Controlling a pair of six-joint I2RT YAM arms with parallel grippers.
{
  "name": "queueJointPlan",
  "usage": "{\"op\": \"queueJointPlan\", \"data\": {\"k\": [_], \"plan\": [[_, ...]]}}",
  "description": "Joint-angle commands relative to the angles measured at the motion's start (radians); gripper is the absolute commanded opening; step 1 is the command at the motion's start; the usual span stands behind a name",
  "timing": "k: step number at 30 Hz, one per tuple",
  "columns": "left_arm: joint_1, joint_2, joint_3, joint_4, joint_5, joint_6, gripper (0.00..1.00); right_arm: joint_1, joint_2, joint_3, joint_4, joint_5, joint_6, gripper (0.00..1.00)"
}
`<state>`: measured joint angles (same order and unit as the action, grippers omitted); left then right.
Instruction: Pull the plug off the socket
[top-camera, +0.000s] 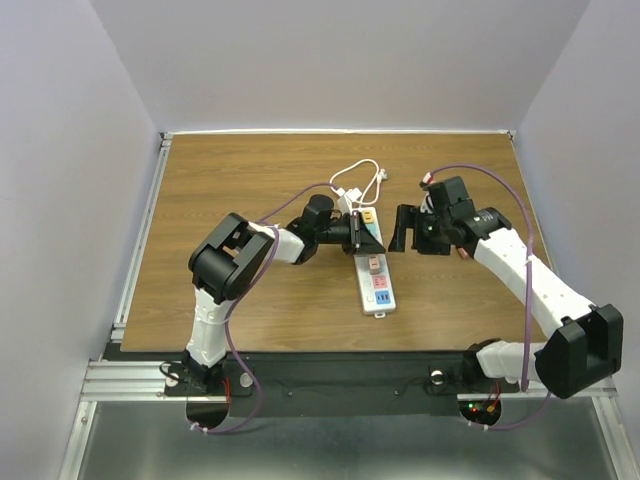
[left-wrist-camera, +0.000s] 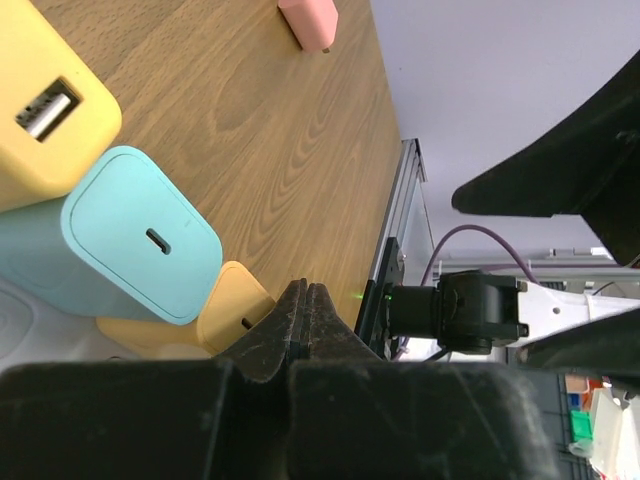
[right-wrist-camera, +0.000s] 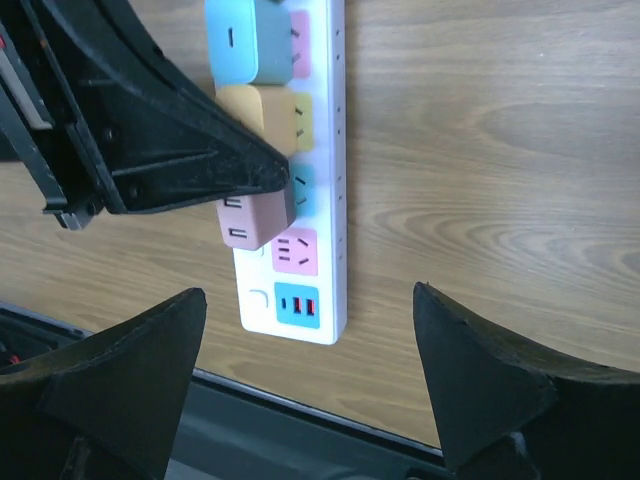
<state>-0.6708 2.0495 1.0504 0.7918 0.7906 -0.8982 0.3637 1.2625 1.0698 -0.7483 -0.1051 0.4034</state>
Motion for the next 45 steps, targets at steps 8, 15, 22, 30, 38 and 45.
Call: {"op": "queueJointPlan", "data": {"k": [8, 15, 22, 30, 38, 45], "plan": [[0.023, -0.038, 0.065, -0.092, 0.005, 0.056, 0.0, 0.179, 0.054, 0.032, 0.078, 0.044, 0.009, 0.91], [0.046, -0.08, 0.154, -0.097, 0.044, 0.022, 0.0, 0.188, 0.071, 0.028, 0.083, 0.058, 0.002, 0.91], [0.065, -0.042, 0.217, -0.104, 0.079, 0.018, 0.0, 0.198, 0.097, 0.035, 0.098, 0.056, -0.005, 0.91], [0.066, 0.017, 0.206, -0.089, 0.121, 0.013, 0.0, 0.222, 0.192, 0.079, 0.135, 0.07, -0.017, 0.91], [0.063, 0.075, 0.157, -0.074, 0.139, 0.028, 0.0, 0.239, 0.313, 0.125, 0.155, 0.195, 0.021, 0.9], [0.069, 0.124, 0.105, -0.065, 0.13, 0.047, 0.0, 0.245, 0.35, 0.101, 0.156, 0.2, 0.052, 0.77]]}}
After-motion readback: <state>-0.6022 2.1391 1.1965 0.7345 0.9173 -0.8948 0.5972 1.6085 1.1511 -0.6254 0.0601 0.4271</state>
